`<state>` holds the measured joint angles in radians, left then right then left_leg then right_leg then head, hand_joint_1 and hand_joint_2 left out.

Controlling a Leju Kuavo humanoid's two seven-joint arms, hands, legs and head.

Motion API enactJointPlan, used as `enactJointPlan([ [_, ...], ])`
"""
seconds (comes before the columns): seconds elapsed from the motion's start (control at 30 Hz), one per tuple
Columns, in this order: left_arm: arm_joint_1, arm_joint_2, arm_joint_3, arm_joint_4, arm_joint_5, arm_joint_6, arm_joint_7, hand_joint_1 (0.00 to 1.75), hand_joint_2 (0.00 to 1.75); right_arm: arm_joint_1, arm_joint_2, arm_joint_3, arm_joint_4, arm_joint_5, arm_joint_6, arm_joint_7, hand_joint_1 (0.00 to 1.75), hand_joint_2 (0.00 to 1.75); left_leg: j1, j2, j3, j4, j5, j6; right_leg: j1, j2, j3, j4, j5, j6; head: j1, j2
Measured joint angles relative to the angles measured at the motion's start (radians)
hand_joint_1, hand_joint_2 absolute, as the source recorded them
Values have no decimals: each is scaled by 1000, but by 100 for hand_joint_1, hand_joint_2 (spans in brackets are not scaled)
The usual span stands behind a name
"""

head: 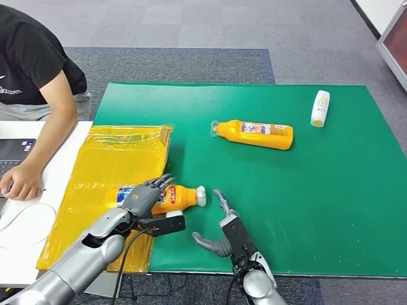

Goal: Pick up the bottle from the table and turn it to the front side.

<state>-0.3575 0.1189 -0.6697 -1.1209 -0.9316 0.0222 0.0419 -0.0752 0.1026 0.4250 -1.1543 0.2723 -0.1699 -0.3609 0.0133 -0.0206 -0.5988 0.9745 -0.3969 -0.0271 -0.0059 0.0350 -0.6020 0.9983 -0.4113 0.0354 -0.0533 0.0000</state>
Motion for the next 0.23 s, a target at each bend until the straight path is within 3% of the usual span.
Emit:
enactJointPlan([
  [0.13, 1, -8, 36, -20, 15, 31, -38, 0, 175, 4, 0, -1, 1, 12, 1, 3, 0, 175, 0, 0, 0, 0, 0, 0, 0, 0, 0, 0, 0, 0, 0, 0],
  [0.23, 1, -11, 67, -67, 99, -5, -85, 0, 175, 9, 0, -1, 1, 22, -4, 5, 0, 175, 0, 0, 0, 0, 0, 0, 0, 0, -1, 0, 0, 0, 0, 0],
])
